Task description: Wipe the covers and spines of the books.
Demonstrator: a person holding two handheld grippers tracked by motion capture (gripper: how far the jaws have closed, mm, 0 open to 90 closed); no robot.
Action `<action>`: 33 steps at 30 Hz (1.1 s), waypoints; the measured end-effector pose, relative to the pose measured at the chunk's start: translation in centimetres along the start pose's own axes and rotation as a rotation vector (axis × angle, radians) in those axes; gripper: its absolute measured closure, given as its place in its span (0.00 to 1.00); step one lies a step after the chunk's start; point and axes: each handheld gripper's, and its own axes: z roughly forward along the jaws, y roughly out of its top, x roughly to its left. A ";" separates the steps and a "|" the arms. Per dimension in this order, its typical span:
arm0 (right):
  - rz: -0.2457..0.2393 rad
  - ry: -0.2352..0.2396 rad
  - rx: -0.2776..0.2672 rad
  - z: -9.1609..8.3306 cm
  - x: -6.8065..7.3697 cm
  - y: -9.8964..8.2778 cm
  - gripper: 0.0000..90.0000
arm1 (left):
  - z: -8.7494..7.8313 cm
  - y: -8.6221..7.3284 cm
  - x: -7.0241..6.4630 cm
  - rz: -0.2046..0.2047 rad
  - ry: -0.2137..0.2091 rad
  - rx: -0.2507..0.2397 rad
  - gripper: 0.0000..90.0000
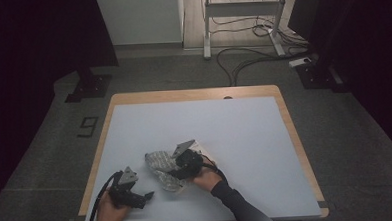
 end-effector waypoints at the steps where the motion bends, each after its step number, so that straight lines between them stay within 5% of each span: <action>1: 0.003 -0.003 0.001 -0.1 -0.1 -0.1 0.64 | 0.0 0.0 0.0 0.000 0.000 0.000 0.00; 33: 0.095 -0.112 -0.007 -2.9 -4.6 -2.8 0.65 | 0.0 0.0 0.0 0.000 0.000 -0.001 0.00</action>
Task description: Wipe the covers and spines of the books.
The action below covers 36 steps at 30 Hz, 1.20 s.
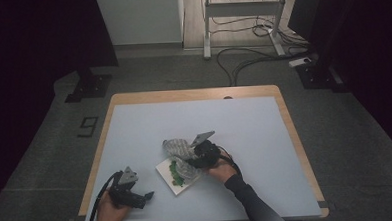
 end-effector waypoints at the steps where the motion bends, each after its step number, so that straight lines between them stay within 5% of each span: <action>1: 0.003 -0.008 -0.001 -0.1 -0.2 -0.1 0.64 | 0.0 0.0 0.0 0.000 0.000 0.000 0.00; 16: 0.049 -0.073 0.002 -1.3 -2.7 -1.2 0.65 | 0.0 0.0 0.0 0.000 0.000 0.000 0.00; 36: 0.075 -0.118 0.022 -0.9 -3.5 -0.5 0.64 | 0.0 0.0 0.0 -0.001 -0.001 0.000 0.00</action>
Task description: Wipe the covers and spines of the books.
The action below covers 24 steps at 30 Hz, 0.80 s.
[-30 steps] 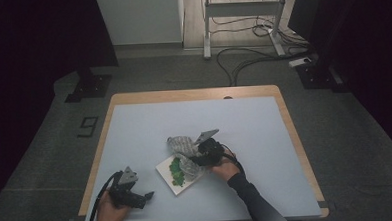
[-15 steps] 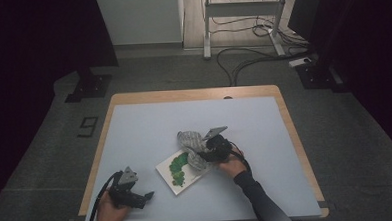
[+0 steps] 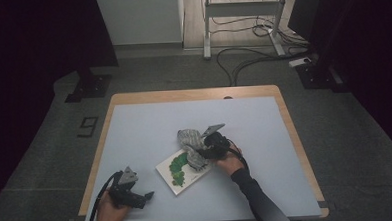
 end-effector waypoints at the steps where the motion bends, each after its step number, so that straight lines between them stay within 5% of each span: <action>1: 0.001 -0.006 -0.002 0.1 -0.1 0.1 0.64 | 0.0 0.0 0.0 0.000 0.000 0.000 0.00; 24: 0.007 -0.036 0.006 1.6 0.0 1.9 0.65 | 0.0 0.0 0.0 0.000 0.000 0.000 0.00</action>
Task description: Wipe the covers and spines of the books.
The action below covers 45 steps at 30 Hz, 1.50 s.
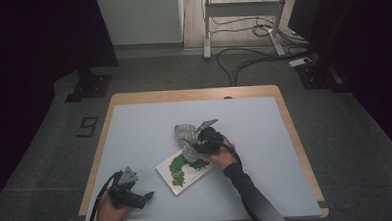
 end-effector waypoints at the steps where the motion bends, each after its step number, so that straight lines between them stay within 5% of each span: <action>1: -0.010 -0.001 0.002 0.0 0.2 0.1 0.65 | 0.0 0.0 0.0 0.000 0.000 0.000 0.00; 45: -0.128 0.160 -0.029 1.8 7.4 2.0 0.65 | 0.0 0.0 0.0 0.000 0.001 0.000 0.00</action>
